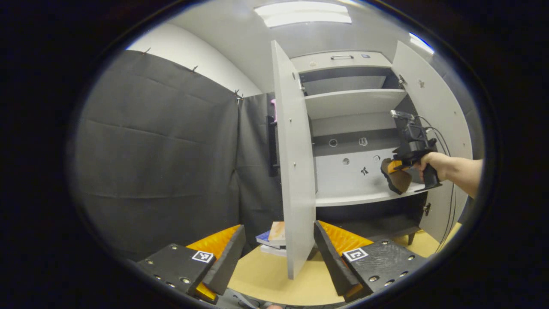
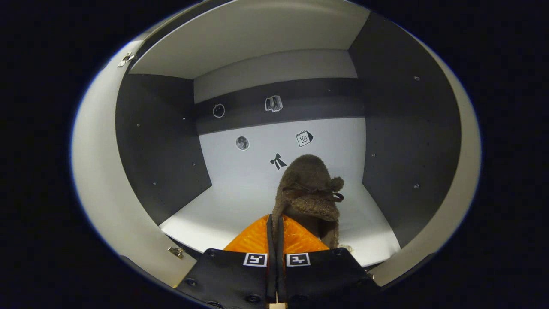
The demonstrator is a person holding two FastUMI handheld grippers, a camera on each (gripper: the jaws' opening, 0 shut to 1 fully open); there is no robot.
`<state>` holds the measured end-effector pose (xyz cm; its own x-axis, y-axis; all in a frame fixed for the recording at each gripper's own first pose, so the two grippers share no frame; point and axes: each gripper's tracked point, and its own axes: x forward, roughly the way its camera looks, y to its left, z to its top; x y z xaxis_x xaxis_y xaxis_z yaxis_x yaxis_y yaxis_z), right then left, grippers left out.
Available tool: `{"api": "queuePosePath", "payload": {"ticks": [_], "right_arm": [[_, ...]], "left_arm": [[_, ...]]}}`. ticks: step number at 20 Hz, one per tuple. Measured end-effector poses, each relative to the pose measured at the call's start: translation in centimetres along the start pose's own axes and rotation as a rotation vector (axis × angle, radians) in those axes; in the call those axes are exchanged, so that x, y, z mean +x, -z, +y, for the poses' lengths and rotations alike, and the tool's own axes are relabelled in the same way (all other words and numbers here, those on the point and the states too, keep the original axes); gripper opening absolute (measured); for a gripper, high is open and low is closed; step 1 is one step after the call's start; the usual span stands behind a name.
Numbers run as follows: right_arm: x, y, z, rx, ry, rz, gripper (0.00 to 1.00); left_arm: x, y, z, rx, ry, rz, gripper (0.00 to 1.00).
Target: Grab one shoe with the right hand and put it into the shoe cabinet, grab the other shoe with the left hand and put it into the shoe cabinet; then close the right door with the right hand and the left door with the left hand.
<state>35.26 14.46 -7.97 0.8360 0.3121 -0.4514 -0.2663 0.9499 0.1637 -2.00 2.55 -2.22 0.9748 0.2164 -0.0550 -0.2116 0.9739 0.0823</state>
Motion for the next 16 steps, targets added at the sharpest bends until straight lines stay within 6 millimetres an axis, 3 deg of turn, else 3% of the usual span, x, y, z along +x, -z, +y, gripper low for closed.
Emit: {"api": "queuePosePath", "payload": {"ticks": [3,7,8,10,13,16], "right_arm": [[2.1,-0.4,0.0,-0.03,0.026,0.019,0.02],[3.0,-0.3,-0.2,-0.063,0.058,0.025,0.05],[3.1,-0.4,-0.4,-0.072,0.071,0.015,0.1],[2.2,-0.6,-0.1,-0.064,0.063,-0.005,0.3],[-0.1,-1.1,-0.6,-0.078,0.081,-0.07,0.97],[-4.1,-1.2,-0.4,-0.068,0.058,-0.139,0.97]], "left_arm": [[0.1,0.1,0.1,0.004,-0.014,0.007,0.85],[0.0,0.5,0.0,-0.009,0.009,0.03,0.9],[-0.2,0.4,-0.1,-0.014,0.018,0.037,0.91],[-0.3,0.4,-0.4,-0.022,0.048,0.044,1.0],[-0.7,0.0,-0.9,-0.036,0.107,0.05,1.0],[-1.0,0.1,-1.5,-0.037,0.173,0.063,1.0]]}}
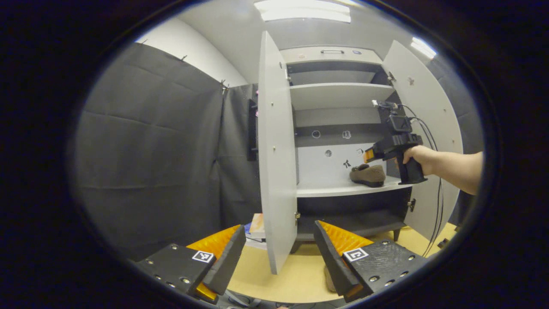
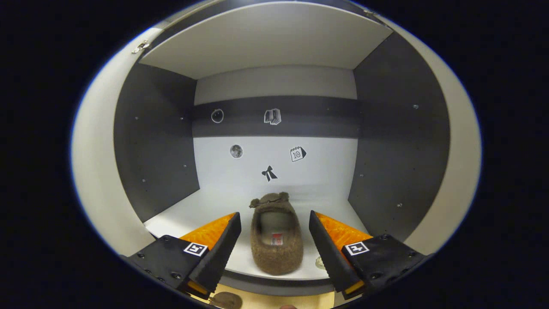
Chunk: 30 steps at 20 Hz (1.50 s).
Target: Grab one shoe with the right hand and put it into the shoe cabinet, grab the other shoe with the left hand and put it into the shoe cabinet; then close the right door with the right hand and the left door with the left hand.
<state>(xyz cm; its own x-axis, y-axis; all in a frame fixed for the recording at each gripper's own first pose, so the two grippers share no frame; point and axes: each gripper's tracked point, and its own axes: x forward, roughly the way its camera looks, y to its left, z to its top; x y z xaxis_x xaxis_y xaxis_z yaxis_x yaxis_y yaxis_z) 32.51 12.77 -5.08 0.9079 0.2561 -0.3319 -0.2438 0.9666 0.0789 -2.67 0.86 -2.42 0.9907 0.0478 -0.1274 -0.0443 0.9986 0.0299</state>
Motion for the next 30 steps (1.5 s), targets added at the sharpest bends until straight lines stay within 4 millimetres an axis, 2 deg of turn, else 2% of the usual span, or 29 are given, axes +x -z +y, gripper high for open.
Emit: {"api": "queuePosePath", "payload": {"ticks": [1,3,5,6,7,8,9,10,11,15,16,18,24,29,30], "right_arm": [[-1.4,-0.1,-0.1,0.004,-0.006,-0.024,1.0],[-4.3,-0.4,-0.4,0.005,-0.013,-0.072,1.0],[-7.4,-0.6,-0.8,-0.014,-0.007,-0.122,0.97],[-8.9,-0.8,-0.9,-0.027,-0.004,-0.15,1.0],[-10.4,-0.9,-1.0,-0.042,-0.002,-0.174,0.96],[-11.7,-0.8,-0.9,-0.056,0.004,-0.189,1.0],[-13.1,-0.6,-0.8,-0.063,0.008,-0.198,0.96],[-14.3,-0.5,-0.7,-0.062,0.008,-0.201,1.0],[-15.5,-0.3,-0.8,-0.058,0.01,-0.204,0.96],[-19.4,0.9,-1.3,-0.084,0.046,-0.226,1.0],[-20.3,1.3,-1.3,-0.085,0.05,-0.222,0.96],[-21.9,1.9,-1.3,-0.077,0.053,-0.222,1.0],[-26.3,3.2,-2.6,-0.104,0.111,-0.25,1.0],[-29.1,4.2,-4.4,-0.086,0.167,-0.234,1.0],[-29.6,4.2,-4.8,-0.079,0.181,-0.234,0.96]], "left_arm": [[0.1,0.0,-0.3,0.0,0.026,0.007,1.0],[0.5,0.4,-1.2,0.003,0.079,0.016,1.0],[0.9,0.9,-2.6,0.004,0.134,0.023,1.0],[1.6,1.2,-3.7,-0.001,0.161,0.031,1.0],[2.2,1.7,-4.6,-0.007,0.187,0.045,1.0],[2.3,2.4,-5.0,-0.013,0.212,0.059,0.93],[2.5,2.9,-5.6,-0.017,0.235,0.072,0.93],[2.9,3.3,-6.5,-0.019,0.259,0.083,0.93],[3.1,3.9,-7.3,-0.021,0.282,0.094,0.93],[4.3,8.5,-9.8,-0.032,0.362,0.198,0.93],[4.4,9.8,-10.1,-0.032,0.374,0.229,0.93],[4.8,12.2,-10.8,-0.032,0.389,0.278,0.93],[6.1,18.9,-12.0,-0.028,0.41,0.421,0.93],[7.2,23.4,-12.9,-0.004,0.408,0.521,0.93],[7.4,24.2,-13.1,0.003,0.41,0.537,0.94]]}}
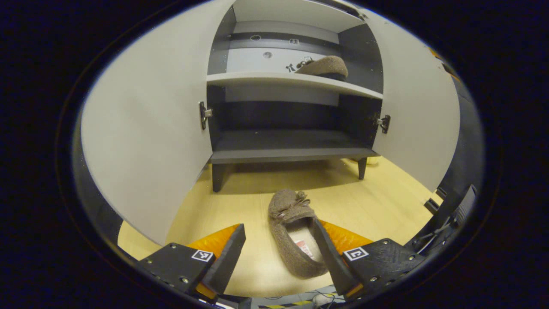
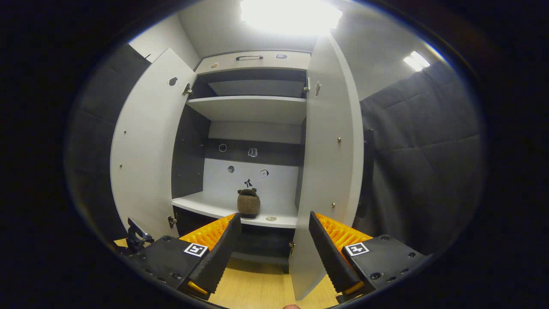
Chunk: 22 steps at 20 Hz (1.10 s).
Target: Grab one shoe with the right hand and put it into the shoe cabinet, grab the other shoe with the left hand and put it into the shoe cabinet; then close the right door with the right hand and the left door with the left hand.
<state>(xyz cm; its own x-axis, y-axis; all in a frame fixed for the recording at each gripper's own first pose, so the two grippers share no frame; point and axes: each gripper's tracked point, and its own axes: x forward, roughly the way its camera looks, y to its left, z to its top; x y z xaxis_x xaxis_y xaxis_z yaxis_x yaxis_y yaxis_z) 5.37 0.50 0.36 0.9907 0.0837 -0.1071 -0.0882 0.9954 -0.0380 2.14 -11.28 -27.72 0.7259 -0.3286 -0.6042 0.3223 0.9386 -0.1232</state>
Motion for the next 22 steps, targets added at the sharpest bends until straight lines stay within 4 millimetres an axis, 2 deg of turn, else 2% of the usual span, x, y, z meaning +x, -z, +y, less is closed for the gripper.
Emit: {"api": "queuePosePath", "payload": {"ticks": [1,2,4,5,7,11,12,13,14,15,17,18,19,20,21,22], "right_arm": [[-0.4,-0.1,-0.5,0.006,0.013,-0.001,1.0],[-0.8,-0.1,-0.9,0.012,0.026,0.0,0.96],[-1.4,-0.1,-1.5,0.013,0.043,0.006,1.0],[-1.7,-0.2,-1.8,0.004,0.05,0.009,0.96],[-2.2,-0.5,-2.2,-0.015,0.064,0.001,1.0],[-2.8,-0.4,-2.9,-0.022,0.078,0.007,0.96],[-2.8,-0.4,-3.1,-0.021,0.083,0.011,0.96],[-2.7,-0.4,-3.2,-0.018,0.087,0.012,0.96],[-2.8,-0.4,-3.4,-0.016,0.09,0.011,0.96],[-2.7,-0.5,-3.6,-0.016,0.093,0.011,0.96],[-2.5,-0.4,-3.7,-0.015,0.094,0.012,0.96],[-2.4,-0.4,-3.6,-0.013,0.091,0.014,0.96],[-2.3,-0.4,-3.5,-0.011,0.089,0.014,0.97],[-2.2,-0.3,-3.5,-0.008,0.084,0.015,0.96],[-2.1,-0.3,-3.3,-0.006,0.078,0.019,1.0],[-2.0,-0.1,-3.2,-0.005,0.073,0.024,1.0]], "left_arm": [[0.8,0.4,0.0,0.004,-0.001,0.017,0.94],[1.5,1.0,0.0,0.002,-0.003,0.033,0.94],[3.1,2.2,0.1,-0.019,-0.003,0.071,0.93],[3.7,2.7,0.1,-0.031,-0.005,0.095,0.94],[4.6,4.2,0.0,-0.048,-0.012,0.142,0.94],[6.0,5.9,0.4,-0.084,-0.023,0.203,0.94],[6.2,6.5,-0.1,-0.112,-0.008,0.222,0.89],[6.3,6.8,-0.4,-0.132,0.0,0.24,0.74],[6.2,6.9,-0.3,-0.14,0.002,0.243,0.63],[6.6,6.8,-1.1,-0.154,0.046,0.229,0.76],[6.5,7.0,-1.3,-0.149,0.043,0.241,0.51],[6.2,6.8,-1.1,-0.14,0.04,0.24,0.46],[6.4,6.7,-1.0,-0.138,0.036,0.243,0.44],[6.3,6.7,-1.0,-0.134,0.034,0.249,0.29],[6.4,6.4,-0.2,-0.112,-0.008,0.238,0.35],[6.6,6.3,0.2,-0.116,-0.03,0.233,0.21]]}}
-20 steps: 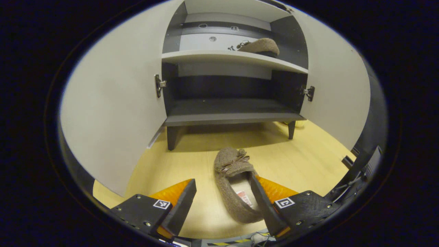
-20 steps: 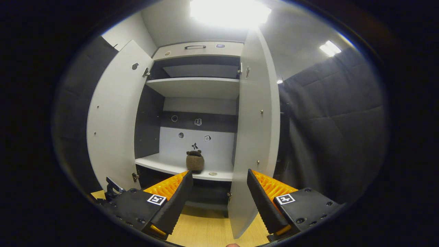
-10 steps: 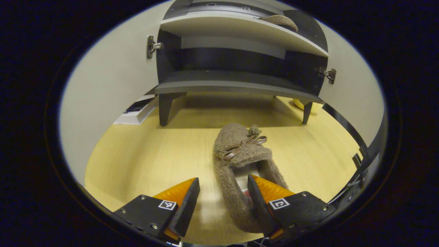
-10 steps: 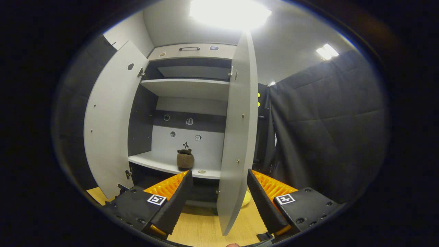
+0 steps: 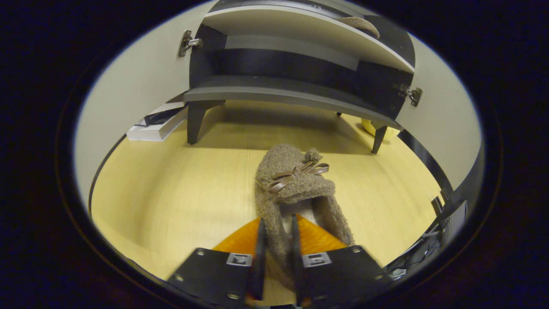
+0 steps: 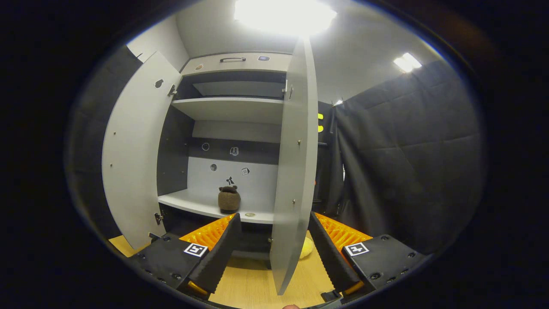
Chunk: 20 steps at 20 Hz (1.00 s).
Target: Grab one shoe with the right hand and put it into the shoe cabinet, grab the other shoe with the left hand and put it into the shoe cabinet; then close the right door with the right hand and the left door with the left hand.
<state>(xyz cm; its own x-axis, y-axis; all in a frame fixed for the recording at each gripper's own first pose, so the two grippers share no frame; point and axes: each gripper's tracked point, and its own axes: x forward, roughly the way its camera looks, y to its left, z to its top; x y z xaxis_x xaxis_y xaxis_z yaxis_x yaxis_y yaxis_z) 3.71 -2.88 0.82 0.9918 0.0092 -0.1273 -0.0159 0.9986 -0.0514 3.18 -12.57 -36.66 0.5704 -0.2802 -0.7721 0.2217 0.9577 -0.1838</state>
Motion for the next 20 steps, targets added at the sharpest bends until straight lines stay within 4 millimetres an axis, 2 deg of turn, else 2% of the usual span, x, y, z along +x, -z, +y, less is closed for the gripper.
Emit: {"api": "queuePosePath", "payload": {"ticks": [1,2,3,8,11,15,17,18,20], "right_arm": [[0.0,0.0,0.1,-0.001,-0.003,0.001,1.0],[0.0,-0.1,0.1,-0.002,-0.007,0.0,1.0],[-0.1,-0.1,0.1,-0.006,-0.01,-0.003,1.0],[-0.2,-0.6,0.0,0.012,-0.015,-0.023,1.0],[-0.5,-0.7,0.1,0.025,-0.022,-0.026,0.99],[-1.0,-1.0,0.3,0.019,-0.032,-0.04,1.0],[-1.2,-1.0,0.3,0.022,-0.038,-0.041,1.0],[-1.3,-0.9,0.3,0.025,-0.041,-0.038,0.97],[-1.5,-0.8,0.4,0.032,-0.049,-0.034,1.0]], "left_arm": [[0.0,-0.1,-0.1,0.0,-0.008,-0.001,0.07],[-0.4,-0.4,0.0,0.008,-0.019,-0.01,0.14],[-0.5,-0.6,-0.1,0.023,-0.025,-0.016,0.02],[-0.6,-3.7,0.4,0.075,-0.027,-0.08,0.02],[-1.8,-6.0,0.0,0.069,-0.018,-0.135,0.02],[-4.9,-9.7,-0.8,0.055,-0.006,-0.227,0.02],[-7.6,-12.4,-1.6,0.053,0.002,-0.283,0.01],[-8.8,-13.7,-1.9,0.055,0.007,-0.316,0.01],[-10.9,-16.3,-2.4,0.054,0.006,-0.375,0.01]]}}
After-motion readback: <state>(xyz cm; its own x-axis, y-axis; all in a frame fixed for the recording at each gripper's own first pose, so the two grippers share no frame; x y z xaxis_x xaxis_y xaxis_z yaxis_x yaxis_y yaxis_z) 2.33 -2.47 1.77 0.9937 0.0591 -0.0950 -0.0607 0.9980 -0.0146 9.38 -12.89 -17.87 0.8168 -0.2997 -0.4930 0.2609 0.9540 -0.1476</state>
